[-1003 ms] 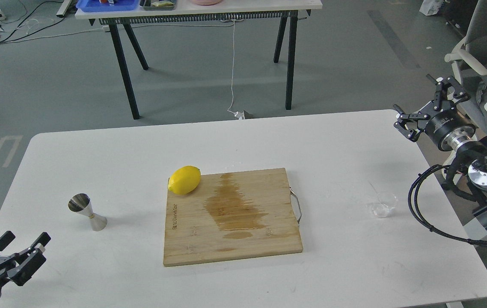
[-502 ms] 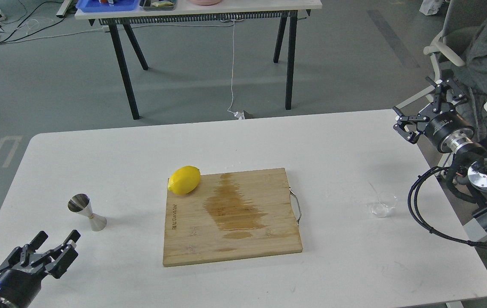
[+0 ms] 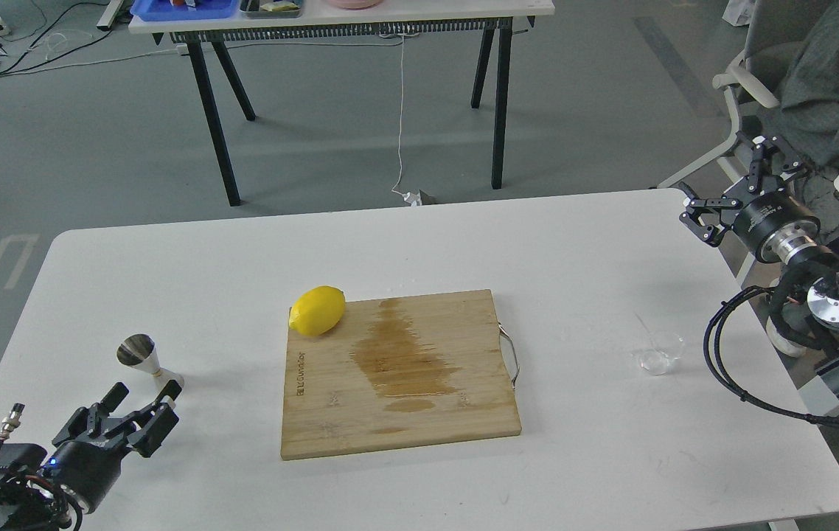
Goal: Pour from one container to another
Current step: 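Grasp the metal jigger with the left gripper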
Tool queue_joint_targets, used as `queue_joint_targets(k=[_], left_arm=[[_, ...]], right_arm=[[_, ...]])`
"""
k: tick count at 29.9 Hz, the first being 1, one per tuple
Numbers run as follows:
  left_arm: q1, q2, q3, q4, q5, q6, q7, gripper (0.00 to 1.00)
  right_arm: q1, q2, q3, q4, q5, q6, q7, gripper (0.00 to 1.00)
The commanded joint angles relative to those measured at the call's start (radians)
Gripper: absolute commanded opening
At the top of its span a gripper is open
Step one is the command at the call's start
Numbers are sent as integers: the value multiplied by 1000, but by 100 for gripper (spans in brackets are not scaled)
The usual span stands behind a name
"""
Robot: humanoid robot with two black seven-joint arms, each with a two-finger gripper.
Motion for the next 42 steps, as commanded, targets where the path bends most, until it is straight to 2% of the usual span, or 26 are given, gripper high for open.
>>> queue_joint_targets(k=[1, 9, 21, 25, 28, 34, 38, 42], left_arm=[[-18, -11, 1, 21, 1, 0, 0, 100], [-58, -38, 14, 66, -3, 0, 0, 100], [-155, -110, 67, 198, -10, 0, 0, 97], [-182, -127, 67, 254, -10, 0, 0, 91], [-207, -146, 67, 306, -8, 0, 0, 81], [-230, -164, 67, 354, -10, 0, 0, 49], [-230, -164, 67, 354, -11, 0, 0, 20], [-230, -170, 67, 354, -11, 0, 0, 7]], right_arm=[[0, -1, 0, 0, 0, 0, 0, 99], [-3, -3, 0, 1, 0, 0, 0, 99], [-12, -11, 0, 15, 2, 0, 0, 99], [-18, -15, 2, 20, 2, 0, 0, 99], [-25, -17, 2, 21, 2, 0, 0, 99], [-28, -15, 2, 23, 2, 0, 0, 99], [-31, -17, 2, 31, 0, 0, 0, 99], [-34, -17, 2, 32, 0, 0, 0, 99]])
